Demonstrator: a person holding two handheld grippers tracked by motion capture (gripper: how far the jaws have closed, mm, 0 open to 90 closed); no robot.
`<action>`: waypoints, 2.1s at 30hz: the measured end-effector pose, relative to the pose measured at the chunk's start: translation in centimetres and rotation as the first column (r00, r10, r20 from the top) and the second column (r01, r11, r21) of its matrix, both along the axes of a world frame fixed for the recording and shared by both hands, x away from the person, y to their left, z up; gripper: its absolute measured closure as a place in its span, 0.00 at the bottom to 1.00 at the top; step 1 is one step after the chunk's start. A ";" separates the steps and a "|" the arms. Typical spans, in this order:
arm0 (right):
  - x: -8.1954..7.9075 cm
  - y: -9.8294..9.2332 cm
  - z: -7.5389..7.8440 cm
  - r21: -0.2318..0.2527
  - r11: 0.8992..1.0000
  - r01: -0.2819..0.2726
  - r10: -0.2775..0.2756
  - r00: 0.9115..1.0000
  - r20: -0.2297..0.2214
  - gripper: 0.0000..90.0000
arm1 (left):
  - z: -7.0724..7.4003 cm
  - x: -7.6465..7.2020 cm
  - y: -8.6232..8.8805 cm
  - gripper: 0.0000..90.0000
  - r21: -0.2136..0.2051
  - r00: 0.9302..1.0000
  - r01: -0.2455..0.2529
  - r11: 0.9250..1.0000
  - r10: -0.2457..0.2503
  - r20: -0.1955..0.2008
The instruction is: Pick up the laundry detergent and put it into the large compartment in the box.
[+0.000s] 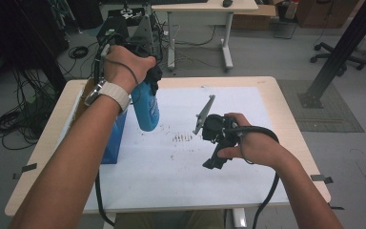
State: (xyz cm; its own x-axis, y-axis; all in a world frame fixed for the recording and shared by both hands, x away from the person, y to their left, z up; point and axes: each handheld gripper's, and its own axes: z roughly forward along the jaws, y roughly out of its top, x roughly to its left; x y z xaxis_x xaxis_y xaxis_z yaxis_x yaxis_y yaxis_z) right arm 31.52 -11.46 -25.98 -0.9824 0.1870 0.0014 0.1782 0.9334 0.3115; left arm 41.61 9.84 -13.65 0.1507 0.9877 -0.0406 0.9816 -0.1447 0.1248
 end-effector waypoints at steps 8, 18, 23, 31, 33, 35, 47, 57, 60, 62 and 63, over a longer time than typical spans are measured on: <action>0.0 0.1 0.1 0.003 1.000 -0.002 0.002 1.000 0.001 0.11 | 2.1 -0.4 1.2 0.42 0.001 1.000 -0.011 1.000 0.011 0.023; 0.0 0.4 0.2 -0.006 1.000 -0.009 0.009 1.000 0.002 0.11 | 4.6 -1.0 3.7 0.42 -0.004 0.998 -0.042 0.999 0.042 0.048; 0.1 0.7 0.3 -0.008 1.000 -0.010 0.010 1.000 0.000 0.11 | 5.4 -1.3 4.8 0.42 -0.001 0.997 -0.055 0.998 0.055 0.058; 0.2 1.2 0.3 -0.012 1.000 -0.022 0.022 1.000 -0.001 0.11 | 5.8 -1.5 6.7 0.42 -0.010 0.995 -0.077 0.997 0.078 0.066; 0.2 1.3 0.2 -0.010 1.000 -0.024 0.024 1.000 0.001 0.11 | 5.9 -1.6 7.4 0.42 -0.010 0.994 -0.085 0.996 0.085 0.063; 0.3 1.3 0.2 -0.014 1.000 -0.025 0.025 1.000 -0.002 0.11 | 5.9 -1.6 7.5 0.42 -0.010 0.994 -0.086 0.996 0.086 0.062; 0.4 1.5 0.0 -0.017 1.000 -0.023 0.023 1.000 -0.009 0.11 | 6.3 -1.8 9.8 0.42 -0.019 0.991 -0.113 0.993 0.114 0.066; 0.5 1.8 -0.2 -0.019 0.999 -0.025 0.025 1.000 -0.012 0.11 | 6.2 -1.8 12.0 0.42 -0.008 0.988 -0.136 0.991 0.137 0.069; 0.6 1.9 -0.2 -0.021 0.999 -0.029 0.029 0.999 -0.013 0.11 | 6.2 -1.8 12.4 0.42 -0.008 0.987 -0.145 0.989 0.145 0.070; 0.6 1.9 -0.2 -0.019 0.999 -0.026 0.026 1.000 -0.015 0.11 | 6.1 -1.8 12.9 0.41 -0.006 0.986 -0.150 0.989 0.150 0.073; 0.6 1.9 -0.2 -0.025 0.999 -0.024 0.024 1.000 -0.016 0.11 | 6.1 -1.8 13.0 0.42 -0.004 0.986 -0.151 0.989 0.151 0.073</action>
